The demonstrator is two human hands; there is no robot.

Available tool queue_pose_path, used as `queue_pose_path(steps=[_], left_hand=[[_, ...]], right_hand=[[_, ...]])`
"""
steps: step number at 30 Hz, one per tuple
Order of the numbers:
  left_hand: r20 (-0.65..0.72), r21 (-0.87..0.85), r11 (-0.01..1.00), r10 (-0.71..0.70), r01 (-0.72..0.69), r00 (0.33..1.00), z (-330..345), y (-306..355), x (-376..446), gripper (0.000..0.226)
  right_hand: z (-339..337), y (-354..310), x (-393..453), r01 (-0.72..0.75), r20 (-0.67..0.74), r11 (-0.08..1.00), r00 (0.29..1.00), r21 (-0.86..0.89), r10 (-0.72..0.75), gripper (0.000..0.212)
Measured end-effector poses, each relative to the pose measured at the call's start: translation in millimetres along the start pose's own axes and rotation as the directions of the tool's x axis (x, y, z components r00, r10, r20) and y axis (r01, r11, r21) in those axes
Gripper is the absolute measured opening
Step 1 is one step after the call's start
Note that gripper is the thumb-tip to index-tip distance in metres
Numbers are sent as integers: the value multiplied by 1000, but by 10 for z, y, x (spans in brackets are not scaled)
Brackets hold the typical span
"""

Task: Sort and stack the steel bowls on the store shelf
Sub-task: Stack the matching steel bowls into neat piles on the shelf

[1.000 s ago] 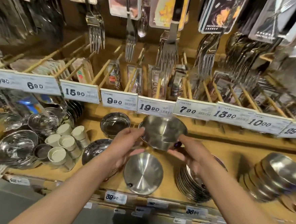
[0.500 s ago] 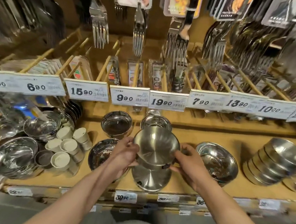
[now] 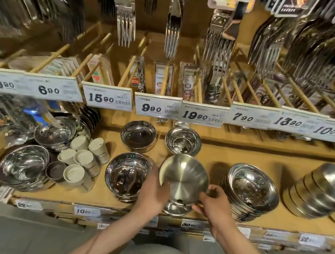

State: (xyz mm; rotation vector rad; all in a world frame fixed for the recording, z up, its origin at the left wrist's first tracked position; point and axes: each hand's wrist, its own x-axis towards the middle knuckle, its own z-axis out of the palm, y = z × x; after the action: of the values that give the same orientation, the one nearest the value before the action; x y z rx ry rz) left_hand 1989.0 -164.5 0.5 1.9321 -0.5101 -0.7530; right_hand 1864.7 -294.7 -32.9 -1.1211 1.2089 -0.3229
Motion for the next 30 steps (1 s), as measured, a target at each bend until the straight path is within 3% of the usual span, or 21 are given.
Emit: queue_pose_path(steps=[3, 6, 12, 16, 19, 23, 30], left_hand=[[31, 62, 998, -31, 29, 999, 15, -141, -35, 63], [38, 95, 992, -82, 78, 996, 38, -222, -46, 65], [-4, 134, 987, -87, 87, 996, 141, -237, -83, 54], [-18, 175, 963, -207, 207, 978, 213, -262, -89, 36], [-48, 145, 956, -250, 254, 967, 282, -232, -144, 28], [-58, 69, 929, -361, 364, 931, 350, -158, -230, 25], [-93, 69, 926, -364, 370, 927, 324, -117, -230, 28]], right_hand=[[-1, 88, 69, -10, -22, 999, 1000, -38, 9, 23], [13, 139, 105, -20, -38, 997, 999, -69, 17, 25], [47, 182, 134, -7, -83, 990, 997, -142, -5, 26], [6, 132, 157, -9, -104, 963, 994, -270, -19, 24], [-6, 51, 162, 24, -109, 912, 991, -410, -76, 19], [28, -64, 177, 79, -36, 825, 992, -559, -119, 37], [-29, -94, 78, 154, 62, 714, 986, -683, -153, 38]])
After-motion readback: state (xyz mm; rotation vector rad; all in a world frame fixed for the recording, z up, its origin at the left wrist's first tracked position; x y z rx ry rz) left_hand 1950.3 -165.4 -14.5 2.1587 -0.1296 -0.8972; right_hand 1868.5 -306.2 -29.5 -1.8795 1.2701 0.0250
